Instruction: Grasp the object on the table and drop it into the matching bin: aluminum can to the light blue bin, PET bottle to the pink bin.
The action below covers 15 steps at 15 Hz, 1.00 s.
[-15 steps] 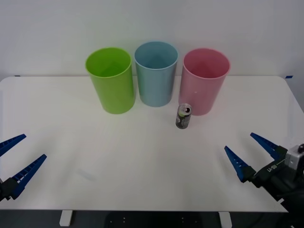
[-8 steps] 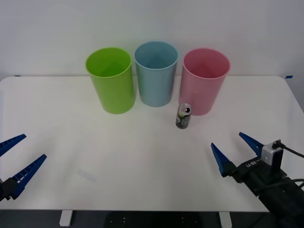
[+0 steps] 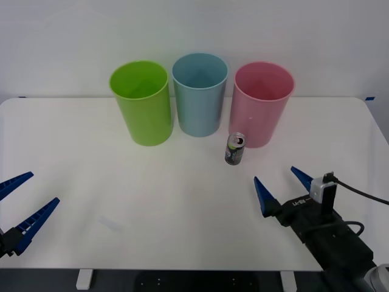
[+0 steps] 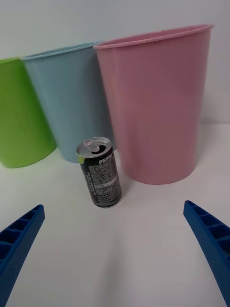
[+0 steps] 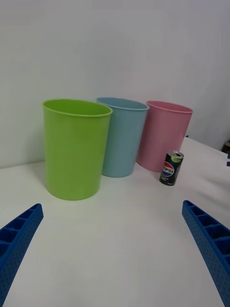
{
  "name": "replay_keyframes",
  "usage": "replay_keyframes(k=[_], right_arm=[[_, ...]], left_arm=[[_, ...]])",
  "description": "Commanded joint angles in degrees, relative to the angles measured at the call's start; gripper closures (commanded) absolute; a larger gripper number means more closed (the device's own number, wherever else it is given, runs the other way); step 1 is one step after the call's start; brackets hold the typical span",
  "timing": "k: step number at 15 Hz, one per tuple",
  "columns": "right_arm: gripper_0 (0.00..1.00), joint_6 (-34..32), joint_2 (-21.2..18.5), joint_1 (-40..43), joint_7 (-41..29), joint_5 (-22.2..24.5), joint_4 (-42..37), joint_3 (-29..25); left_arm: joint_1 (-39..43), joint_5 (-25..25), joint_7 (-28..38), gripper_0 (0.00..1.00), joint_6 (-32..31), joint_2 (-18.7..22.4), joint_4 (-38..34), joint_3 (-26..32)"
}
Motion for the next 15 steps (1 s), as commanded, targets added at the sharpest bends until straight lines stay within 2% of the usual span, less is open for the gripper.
replay_keyframes(k=[1,5,8,11,15], right_arm=[[0.0,6.78,0.09,-1.54,-0.41,1.27,0.0,3.67],[0.0,16.62,0.09,-3.29,-1.38,3.91,0.0,9.12],[0.0,24.27,0.09,-4.26,-5.16,9.62,0.0,13.86],[0.0,27.17,0.09,-5.23,-6.3,11.55,0.18,16.5],[0.0,27.08,1.94,-9.01,-6.3,13.84,5.63,16.76]], left_arm=[[0.0,0.0,0.0,0.0,0.0,0.0,0.0,0.0],[0.0,0.0,0.0,0.0,0.0,0.0,0.0,0.0],[0.0,0.0,0.0,0.0,0.0,0.0,0.0,0.0],[0.0,0.0,0.0,0.0,0.0,0.0,0.0,0.0],[0.0,0.0,0.0,0.0,0.0,0.0,0.0,0.0]])
